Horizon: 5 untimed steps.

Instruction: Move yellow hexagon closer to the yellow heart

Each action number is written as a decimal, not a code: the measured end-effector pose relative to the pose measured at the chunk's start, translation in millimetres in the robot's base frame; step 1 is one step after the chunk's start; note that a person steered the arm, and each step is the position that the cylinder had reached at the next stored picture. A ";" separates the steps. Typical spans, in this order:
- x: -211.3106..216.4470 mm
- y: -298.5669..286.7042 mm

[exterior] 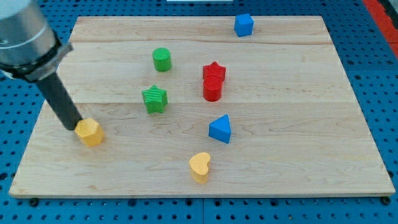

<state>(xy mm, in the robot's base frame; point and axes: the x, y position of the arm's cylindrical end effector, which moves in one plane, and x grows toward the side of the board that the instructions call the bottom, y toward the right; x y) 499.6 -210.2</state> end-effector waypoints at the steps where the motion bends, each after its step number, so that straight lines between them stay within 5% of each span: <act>1: 21.8 23.0; 5: 45.3 107.1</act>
